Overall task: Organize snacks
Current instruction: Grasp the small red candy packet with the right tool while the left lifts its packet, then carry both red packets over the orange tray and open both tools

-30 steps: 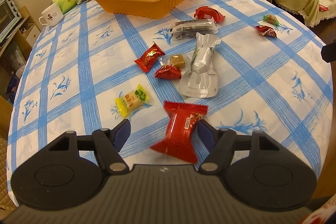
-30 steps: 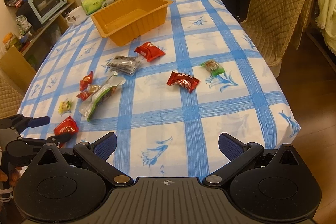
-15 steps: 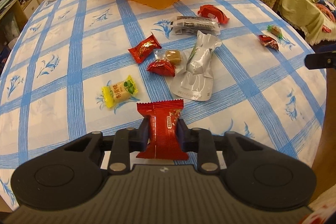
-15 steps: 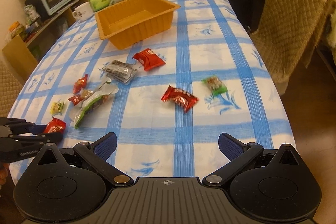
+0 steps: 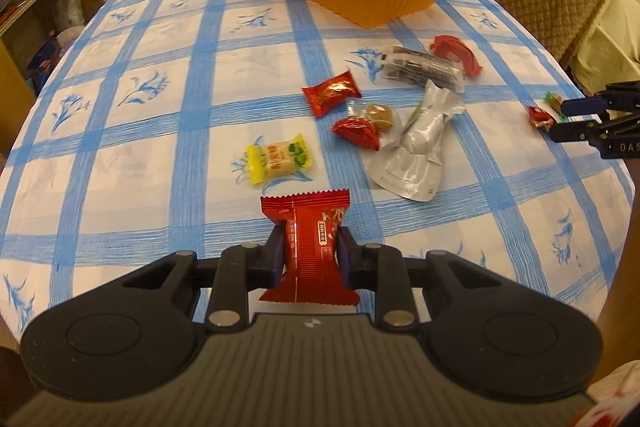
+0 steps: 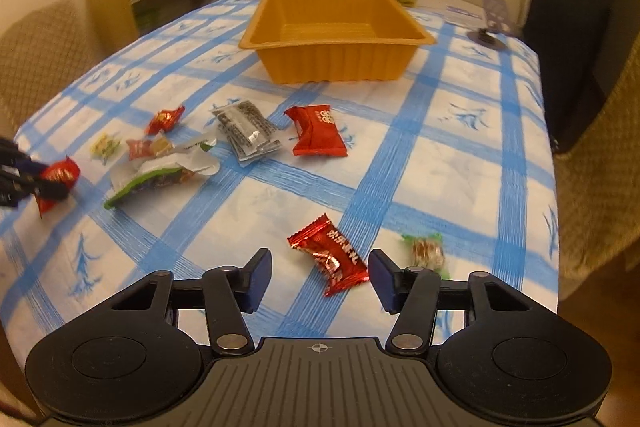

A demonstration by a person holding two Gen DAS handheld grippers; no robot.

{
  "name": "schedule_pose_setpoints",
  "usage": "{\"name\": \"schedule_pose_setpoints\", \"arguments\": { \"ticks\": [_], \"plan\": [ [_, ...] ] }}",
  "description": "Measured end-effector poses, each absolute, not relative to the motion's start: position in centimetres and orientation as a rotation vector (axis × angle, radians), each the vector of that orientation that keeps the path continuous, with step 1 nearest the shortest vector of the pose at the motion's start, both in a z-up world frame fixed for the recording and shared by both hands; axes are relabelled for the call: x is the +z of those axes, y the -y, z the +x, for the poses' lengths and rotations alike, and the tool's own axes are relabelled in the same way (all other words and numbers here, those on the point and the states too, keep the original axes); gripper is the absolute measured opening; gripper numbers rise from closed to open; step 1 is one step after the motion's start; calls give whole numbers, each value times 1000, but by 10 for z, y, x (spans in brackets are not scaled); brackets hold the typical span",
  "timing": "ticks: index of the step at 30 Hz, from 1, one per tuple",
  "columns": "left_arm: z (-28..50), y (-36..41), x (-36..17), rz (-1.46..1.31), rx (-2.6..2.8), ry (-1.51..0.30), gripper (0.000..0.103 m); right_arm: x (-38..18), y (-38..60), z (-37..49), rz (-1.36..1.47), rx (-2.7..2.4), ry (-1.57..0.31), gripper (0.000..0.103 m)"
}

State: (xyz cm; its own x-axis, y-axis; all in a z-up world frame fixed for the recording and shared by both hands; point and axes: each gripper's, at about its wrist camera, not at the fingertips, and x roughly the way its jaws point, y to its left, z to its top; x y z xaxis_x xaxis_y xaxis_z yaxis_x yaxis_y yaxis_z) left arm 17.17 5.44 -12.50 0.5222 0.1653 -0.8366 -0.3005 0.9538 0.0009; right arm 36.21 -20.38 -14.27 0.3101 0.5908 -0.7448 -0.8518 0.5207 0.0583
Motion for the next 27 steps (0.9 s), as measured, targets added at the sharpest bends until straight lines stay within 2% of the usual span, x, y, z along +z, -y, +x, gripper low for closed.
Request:
{"name": "schedule_pose_setpoints", "arguments": {
  "ticks": [4,8,10,12,18,27],
  "plan": [
    [168,-58,-122,-175,324,-975,24,-149,197,373,-456,1050,-801,44],
    [167,-57,-117,-192,351,-966,24,-155,195,382,-485,1088,-805,41],
    [167,-55,-115,-196,361,-961,24,-156,195,386,-482,1110,-819,31],
    [168,-54,-112,-204,366,-954,24,-156,194,388,-471,1125,-833,26],
    [176,-54,-95,-248,354,-917,24,-140,193,390,-372,1120,-845,25],
    [229,-64,-56,-245,278,-834,24,-83,170,414,-190,1068,-831,25]
  ]
}}
